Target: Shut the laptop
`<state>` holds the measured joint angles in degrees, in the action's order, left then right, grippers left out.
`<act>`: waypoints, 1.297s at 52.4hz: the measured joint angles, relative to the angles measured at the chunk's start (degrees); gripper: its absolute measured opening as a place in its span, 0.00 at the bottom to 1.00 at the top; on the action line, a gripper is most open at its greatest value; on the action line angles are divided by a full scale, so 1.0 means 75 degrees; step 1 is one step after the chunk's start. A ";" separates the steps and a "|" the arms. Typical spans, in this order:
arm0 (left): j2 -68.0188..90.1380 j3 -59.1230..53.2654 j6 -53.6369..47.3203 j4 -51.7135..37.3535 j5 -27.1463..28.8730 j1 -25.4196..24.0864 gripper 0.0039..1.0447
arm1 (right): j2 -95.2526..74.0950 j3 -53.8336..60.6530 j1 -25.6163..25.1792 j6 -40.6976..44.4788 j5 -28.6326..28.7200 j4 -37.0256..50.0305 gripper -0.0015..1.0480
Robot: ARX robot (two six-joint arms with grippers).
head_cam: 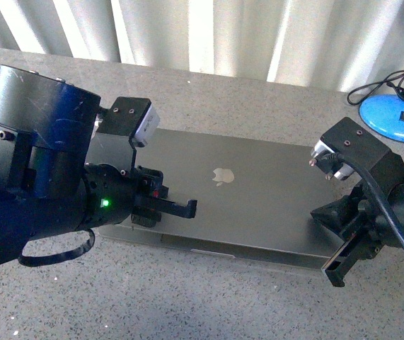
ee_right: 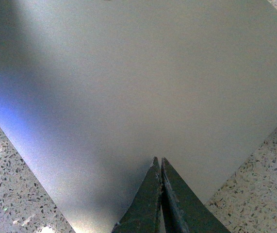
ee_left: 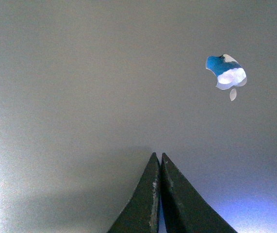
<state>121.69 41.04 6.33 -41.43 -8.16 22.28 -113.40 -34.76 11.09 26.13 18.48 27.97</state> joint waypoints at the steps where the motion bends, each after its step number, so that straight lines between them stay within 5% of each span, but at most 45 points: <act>1: 0.0009 0.0000 0.0000 -0.0006 0.0000 0.0000 0.03 | -0.0012 0.0000 0.0000 -0.0003 0.0003 0.0006 0.01; 56: 0.0571 0.0085 0.0402 -0.0437 -0.0099 -0.0012 0.03 | -0.0679 -0.0210 -0.0035 0.0090 -0.0114 0.0254 0.01; 68: 0.0207 -0.0227 0.0583 -0.0822 0.0647 -0.0417 0.03 | -0.0289 -0.0137 -0.0102 0.0055 -0.0140 0.0286 0.01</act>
<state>123.24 39.33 10.70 -47.59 -3.31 19.16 -115.57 -35.79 10.33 26.55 17.43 30.11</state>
